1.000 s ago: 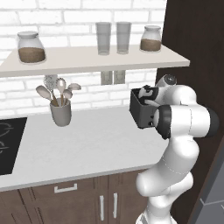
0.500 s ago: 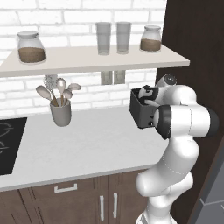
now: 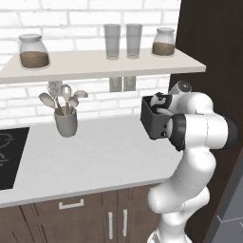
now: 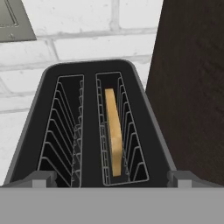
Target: Start the toaster. Once the lever pops up, take the bread to the plate on the dining counter.
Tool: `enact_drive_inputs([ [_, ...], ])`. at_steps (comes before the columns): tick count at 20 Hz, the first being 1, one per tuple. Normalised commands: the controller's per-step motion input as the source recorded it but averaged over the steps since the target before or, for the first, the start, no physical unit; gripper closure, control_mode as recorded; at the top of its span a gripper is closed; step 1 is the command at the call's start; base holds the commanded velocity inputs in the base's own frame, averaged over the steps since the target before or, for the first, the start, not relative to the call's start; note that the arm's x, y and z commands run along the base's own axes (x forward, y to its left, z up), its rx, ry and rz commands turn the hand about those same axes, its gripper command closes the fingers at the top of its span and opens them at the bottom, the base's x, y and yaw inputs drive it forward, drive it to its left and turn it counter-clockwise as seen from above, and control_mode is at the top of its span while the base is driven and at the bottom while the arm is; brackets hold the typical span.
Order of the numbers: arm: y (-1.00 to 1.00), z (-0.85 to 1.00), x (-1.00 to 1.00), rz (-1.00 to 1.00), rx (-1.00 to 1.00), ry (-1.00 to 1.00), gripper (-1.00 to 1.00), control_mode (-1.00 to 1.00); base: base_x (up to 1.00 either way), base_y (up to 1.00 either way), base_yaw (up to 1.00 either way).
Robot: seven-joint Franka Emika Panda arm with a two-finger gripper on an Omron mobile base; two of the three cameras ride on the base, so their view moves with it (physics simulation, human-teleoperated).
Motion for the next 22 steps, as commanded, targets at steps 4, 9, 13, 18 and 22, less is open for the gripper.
enact_drive_inputs([
  [4,0.0,0.0,0.0,0.0,0.0,0.0,-1.0,-1.0,0.0,0.0,0.0],
  [9,0.0,0.0,0.0,0.0,0.0,0.0,-1.0,-1.0,0.0,0.0,0.0],
  [13,0.0,0.0,0.0,0.0,0.0,0.0,-1.0,-1.0,0.0,0.0,0.0],
  [18,0.0,0.0,0.0,0.0,0.0,0.0,-1.0,-1.0,0.0,0.0,0.0],
  [22,0.0,0.0,0.0,0.0,0.0,0.0,-1.0,-1.0,0.0,0.0,0.0],
])
